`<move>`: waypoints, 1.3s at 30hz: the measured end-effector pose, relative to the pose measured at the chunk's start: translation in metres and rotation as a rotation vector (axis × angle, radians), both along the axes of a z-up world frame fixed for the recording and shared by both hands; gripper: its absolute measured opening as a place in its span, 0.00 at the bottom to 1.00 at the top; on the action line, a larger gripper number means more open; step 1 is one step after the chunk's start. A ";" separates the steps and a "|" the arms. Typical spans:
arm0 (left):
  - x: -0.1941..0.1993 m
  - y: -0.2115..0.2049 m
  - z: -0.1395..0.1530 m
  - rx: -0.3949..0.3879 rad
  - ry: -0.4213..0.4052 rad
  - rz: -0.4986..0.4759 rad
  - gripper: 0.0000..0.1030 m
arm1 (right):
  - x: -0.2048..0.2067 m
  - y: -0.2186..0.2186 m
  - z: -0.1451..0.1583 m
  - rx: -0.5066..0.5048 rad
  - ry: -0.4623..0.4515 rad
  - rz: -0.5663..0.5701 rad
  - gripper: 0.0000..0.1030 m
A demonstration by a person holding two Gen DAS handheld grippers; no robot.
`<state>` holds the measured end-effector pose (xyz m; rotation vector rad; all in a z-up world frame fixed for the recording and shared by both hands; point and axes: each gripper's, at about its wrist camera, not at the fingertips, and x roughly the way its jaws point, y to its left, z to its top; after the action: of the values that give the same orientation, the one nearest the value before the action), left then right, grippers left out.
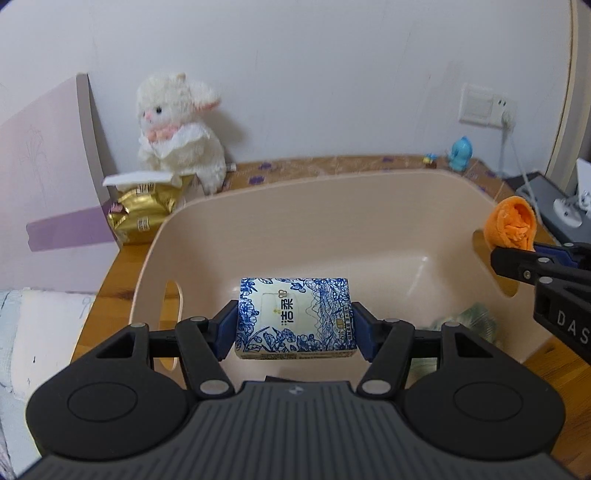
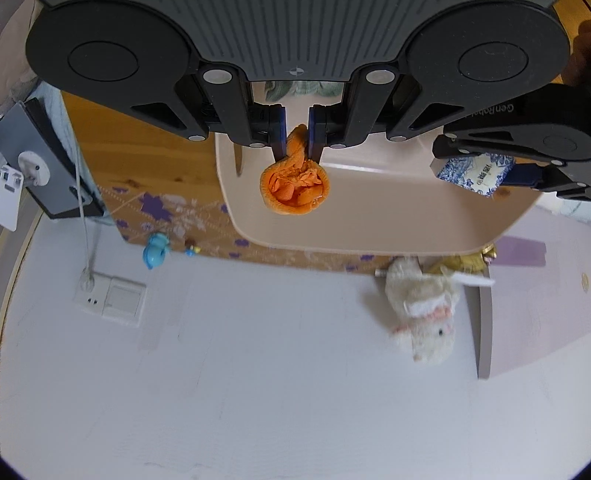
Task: Organize objects
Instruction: 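Lift both items over the basket and open both tools to drop them, then move both tools back toward the snack bar and black star box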
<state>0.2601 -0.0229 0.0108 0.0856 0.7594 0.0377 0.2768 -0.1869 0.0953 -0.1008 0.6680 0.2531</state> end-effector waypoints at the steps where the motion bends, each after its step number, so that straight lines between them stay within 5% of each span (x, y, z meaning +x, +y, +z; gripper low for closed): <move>1: 0.003 0.002 -0.003 -0.005 0.021 0.003 0.63 | 0.002 0.001 -0.003 -0.007 0.010 0.004 0.10; 6: 0.012 0.005 -0.015 -0.011 0.083 0.000 0.63 | 0.008 0.007 -0.014 -0.034 0.062 0.034 0.14; 8: 0.011 0.004 -0.017 -0.002 0.087 -0.004 0.64 | 0.008 0.005 -0.014 -0.031 0.061 0.032 0.33; 10: 0.010 0.004 -0.016 -0.003 0.079 -0.002 0.64 | 0.005 0.003 -0.011 -0.021 0.048 0.036 0.39; 13: 0.004 0.006 -0.007 -0.022 0.043 0.002 0.80 | 0.000 -0.003 -0.002 -0.005 0.019 0.038 0.53; 19: -0.014 0.010 0.020 -0.036 -0.044 0.024 0.88 | -0.018 -0.016 0.024 0.036 -0.051 0.040 0.72; 28: -0.057 0.014 0.040 -0.007 -0.124 0.024 0.88 | -0.064 -0.041 0.041 0.043 -0.111 0.047 0.78; 39: -0.112 0.014 0.029 -0.011 -0.133 0.012 0.88 | -0.105 -0.062 0.017 0.013 -0.059 0.045 0.83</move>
<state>0.1483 -0.0089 0.0398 0.0675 0.6274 0.0496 0.1719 -0.2491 0.1119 -0.1103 0.6062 0.2965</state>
